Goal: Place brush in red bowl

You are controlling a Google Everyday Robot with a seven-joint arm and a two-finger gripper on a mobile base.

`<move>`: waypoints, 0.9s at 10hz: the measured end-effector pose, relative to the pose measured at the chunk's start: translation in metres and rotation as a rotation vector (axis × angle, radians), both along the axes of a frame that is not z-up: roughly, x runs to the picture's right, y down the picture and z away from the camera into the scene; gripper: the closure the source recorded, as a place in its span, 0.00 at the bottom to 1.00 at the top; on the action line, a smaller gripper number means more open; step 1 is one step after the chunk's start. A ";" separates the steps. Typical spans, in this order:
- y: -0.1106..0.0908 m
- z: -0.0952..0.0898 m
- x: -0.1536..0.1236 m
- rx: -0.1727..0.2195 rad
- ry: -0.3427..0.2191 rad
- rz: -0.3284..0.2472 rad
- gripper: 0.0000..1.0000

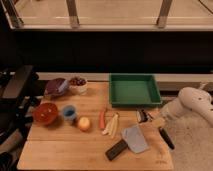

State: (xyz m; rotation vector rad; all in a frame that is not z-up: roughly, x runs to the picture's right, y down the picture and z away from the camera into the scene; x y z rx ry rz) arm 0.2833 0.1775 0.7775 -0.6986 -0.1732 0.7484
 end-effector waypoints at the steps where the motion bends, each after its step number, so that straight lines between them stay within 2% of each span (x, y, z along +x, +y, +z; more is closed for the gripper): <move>1: -0.008 -0.003 -0.015 0.016 -0.027 -0.024 1.00; 4: -0.027 -0.007 -0.071 0.047 -0.125 -0.080 1.00; 6: -0.040 -0.012 -0.122 0.050 -0.217 -0.120 1.00; 9: -0.039 -0.013 -0.123 0.046 -0.223 -0.123 1.00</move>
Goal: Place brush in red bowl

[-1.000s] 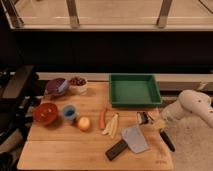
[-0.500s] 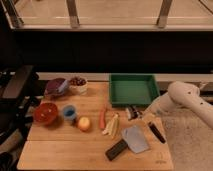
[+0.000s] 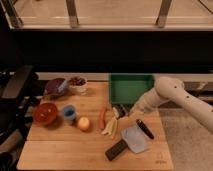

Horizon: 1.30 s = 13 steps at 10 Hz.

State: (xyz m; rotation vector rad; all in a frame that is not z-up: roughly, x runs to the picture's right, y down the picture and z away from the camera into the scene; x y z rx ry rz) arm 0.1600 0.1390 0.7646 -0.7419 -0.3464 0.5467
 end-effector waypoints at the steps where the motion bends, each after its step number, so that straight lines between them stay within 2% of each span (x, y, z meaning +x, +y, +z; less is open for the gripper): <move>1: -0.001 0.000 -0.002 0.001 -0.002 -0.002 1.00; 4: -0.001 0.001 -0.001 0.003 0.001 -0.004 1.00; 6: -0.014 0.001 -0.009 0.033 -0.004 -0.042 1.00; 9: -0.041 0.008 -0.060 0.081 -0.061 -0.144 1.00; 13: -0.066 0.016 -0.156 0.134 -0.184 -0.308 1.00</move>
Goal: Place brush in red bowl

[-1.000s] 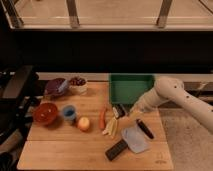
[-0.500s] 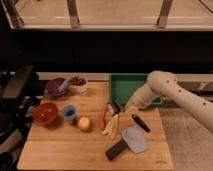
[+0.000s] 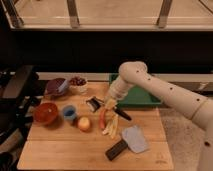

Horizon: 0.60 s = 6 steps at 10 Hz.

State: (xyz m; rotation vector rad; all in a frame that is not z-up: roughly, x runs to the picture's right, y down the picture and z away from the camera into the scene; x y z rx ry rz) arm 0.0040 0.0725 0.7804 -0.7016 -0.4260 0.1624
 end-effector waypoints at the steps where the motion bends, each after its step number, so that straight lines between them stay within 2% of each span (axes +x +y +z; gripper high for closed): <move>1: -0.004 0.000 -0.026 0.013 -0.038 -0.045 1.00; 3: -0.012 -0.001 -0.073 0.035 -0.102 -0.113 1.00; 4: -0.012 -0.002 -0.085 0.039 -0.119 -0.133 1.00; 6: -0.013 -0.002 -0.083 0.039 -0.117 -0.132 1.00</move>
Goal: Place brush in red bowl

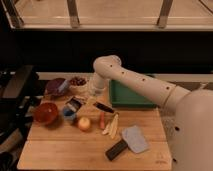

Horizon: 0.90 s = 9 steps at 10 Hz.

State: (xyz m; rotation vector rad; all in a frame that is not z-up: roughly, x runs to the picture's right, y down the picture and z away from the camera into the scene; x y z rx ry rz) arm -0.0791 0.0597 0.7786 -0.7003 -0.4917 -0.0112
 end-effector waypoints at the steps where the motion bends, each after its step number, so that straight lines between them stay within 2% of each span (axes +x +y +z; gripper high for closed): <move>1: 0.000 0.000 0.000 0.000 -0.001 0.000 1.00; 4: 0.000 0.000 0.001 0.005 0.009 0.000 1.00; 7: -0.021 0.004 0.018 0.044 0.043 -0.006 1.00; 9: -0.040 0.015 0.011 0.069 0.037 -0.033 1.00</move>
